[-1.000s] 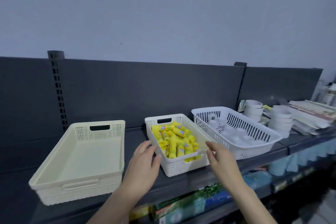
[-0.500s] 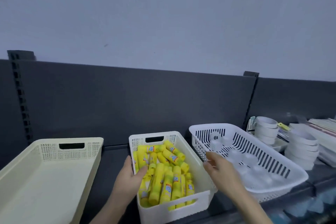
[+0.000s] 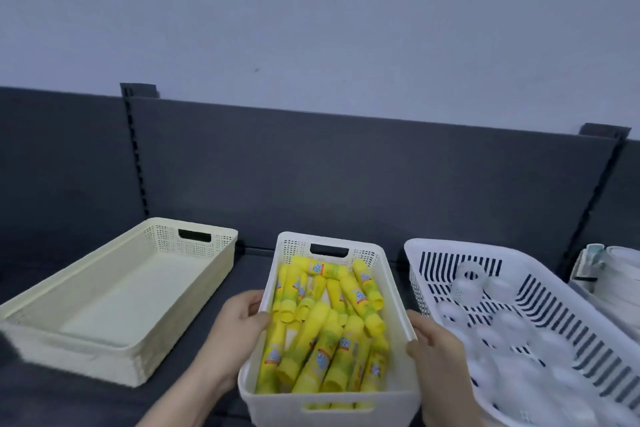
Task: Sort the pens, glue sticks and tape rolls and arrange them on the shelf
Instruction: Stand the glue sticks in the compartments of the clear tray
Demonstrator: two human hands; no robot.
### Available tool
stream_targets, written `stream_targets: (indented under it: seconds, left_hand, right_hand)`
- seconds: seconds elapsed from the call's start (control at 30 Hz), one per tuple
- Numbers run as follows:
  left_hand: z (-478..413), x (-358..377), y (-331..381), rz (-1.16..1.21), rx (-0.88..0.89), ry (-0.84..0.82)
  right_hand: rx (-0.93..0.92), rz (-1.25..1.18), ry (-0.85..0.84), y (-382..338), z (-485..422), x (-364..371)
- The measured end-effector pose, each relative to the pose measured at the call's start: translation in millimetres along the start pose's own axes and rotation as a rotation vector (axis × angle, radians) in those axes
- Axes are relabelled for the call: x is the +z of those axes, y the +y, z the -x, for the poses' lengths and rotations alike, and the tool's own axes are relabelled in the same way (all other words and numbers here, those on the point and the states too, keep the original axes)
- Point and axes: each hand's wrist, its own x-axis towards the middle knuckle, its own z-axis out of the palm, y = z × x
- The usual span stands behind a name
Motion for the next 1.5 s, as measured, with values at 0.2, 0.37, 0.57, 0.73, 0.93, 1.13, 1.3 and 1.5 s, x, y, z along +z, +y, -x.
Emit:
stream_targets:
  seconds: [0.2,0.37,0.57,0.73,0.93,1.13,1.3,1.5]
  left_hand:
    - [47,-14,27,0.002,0.190,0.171]
    - [88,-48,43,0.067,0.254,0.361]
    - [152,-110,47,0.086,0.264,0.625]
    - [210,-180,34,0.081,0.248,0.852]
    - [294,-290,2,0.092,0.202,1.001]
    - [358,-396,-21,0.112,0.182,1.119]
    - [380,-469,-31,0.112,0.178,1.186]
    - [370,-553,-43,0.092,0.180,1.241]
  right_hand:
    - [-0.089,-0.088,-0.206,-29,20,-9]
    - [-0.092,-0.296,-0.388,-54,35,15]
    - [-0.058,-0.425,-0.636,-68,71,79]
    - [0.038,-0.431,-0.860,-78,127,158]
    - [0.123,-0.345,-1.006,-59,219,269]
    - [0.196,-0.290,-1.138,-41,304,366]
    - [0.164,-0.294,-1.229,-44,347,443]
    - [0.156,-0.287,-1.270,-40,369,537]
